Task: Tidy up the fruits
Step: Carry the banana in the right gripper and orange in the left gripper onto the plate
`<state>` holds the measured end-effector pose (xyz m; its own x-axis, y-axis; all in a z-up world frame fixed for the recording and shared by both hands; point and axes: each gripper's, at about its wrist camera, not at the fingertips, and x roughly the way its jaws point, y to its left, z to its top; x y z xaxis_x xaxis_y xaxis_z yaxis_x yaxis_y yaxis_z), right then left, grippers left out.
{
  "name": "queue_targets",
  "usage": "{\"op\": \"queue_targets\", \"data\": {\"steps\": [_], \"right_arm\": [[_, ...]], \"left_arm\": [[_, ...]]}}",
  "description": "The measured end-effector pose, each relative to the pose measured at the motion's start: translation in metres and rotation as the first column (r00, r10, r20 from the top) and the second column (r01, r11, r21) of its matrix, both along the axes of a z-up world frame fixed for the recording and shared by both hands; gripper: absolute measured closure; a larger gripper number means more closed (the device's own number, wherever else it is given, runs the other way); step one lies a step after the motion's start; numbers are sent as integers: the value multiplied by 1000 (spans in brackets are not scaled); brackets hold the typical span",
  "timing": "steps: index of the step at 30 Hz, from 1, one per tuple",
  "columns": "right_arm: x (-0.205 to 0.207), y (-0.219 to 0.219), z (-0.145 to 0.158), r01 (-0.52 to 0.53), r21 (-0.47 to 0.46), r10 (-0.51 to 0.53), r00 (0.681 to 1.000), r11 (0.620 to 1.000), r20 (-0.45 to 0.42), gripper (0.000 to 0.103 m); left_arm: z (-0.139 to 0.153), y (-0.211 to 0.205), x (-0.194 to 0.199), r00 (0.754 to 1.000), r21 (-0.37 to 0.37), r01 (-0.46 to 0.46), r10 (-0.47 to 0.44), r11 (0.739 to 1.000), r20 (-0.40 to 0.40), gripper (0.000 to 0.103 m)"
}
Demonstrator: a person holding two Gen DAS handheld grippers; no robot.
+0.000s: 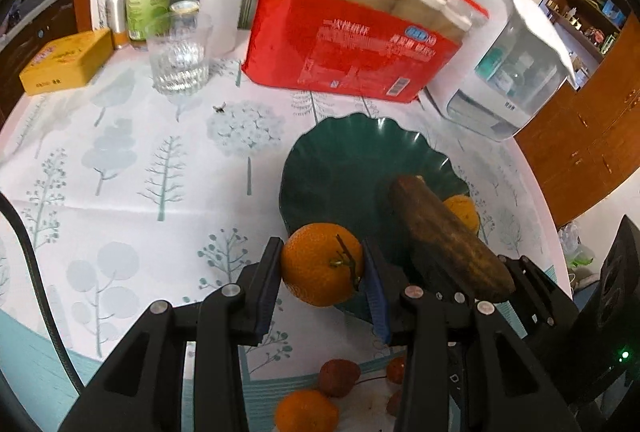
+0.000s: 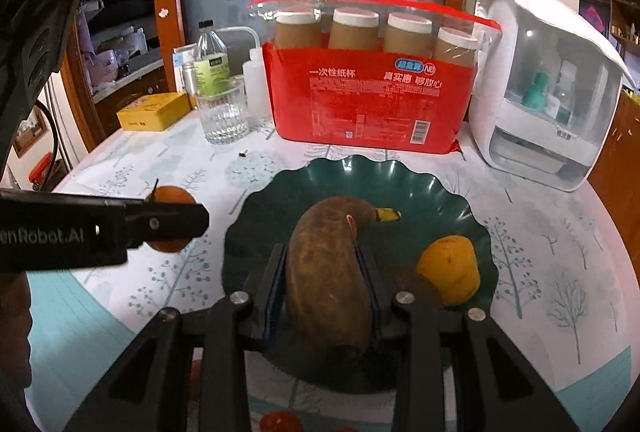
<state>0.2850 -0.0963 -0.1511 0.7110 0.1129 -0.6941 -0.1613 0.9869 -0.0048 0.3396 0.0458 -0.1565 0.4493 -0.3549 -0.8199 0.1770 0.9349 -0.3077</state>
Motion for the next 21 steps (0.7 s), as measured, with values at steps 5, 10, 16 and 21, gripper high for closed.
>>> {"op": "queue_targets", "data": {"steps": [5,10,16,21], "right_arm": [[11,2,-8,-11,-27,11,1000,1000,-12,69],[21,-1,-15,-13,-30,12,999,999,-36,69],[20,4,-19,-44,-55,43,999,997,-22,67],[16,3,-13,-24,-78,23,1000,997,-6,57]], "left_arm": [[-15,-6,13,999,-6,4,-4,1000,-33,65],[-29,-10,21,998,-22,8,-9,1000,-63,65],[-43,-14,28,995,-25,16,-18,1000,-95,65],[-46,-16,28,995,-32,18,-21,999,-101,65]]}}
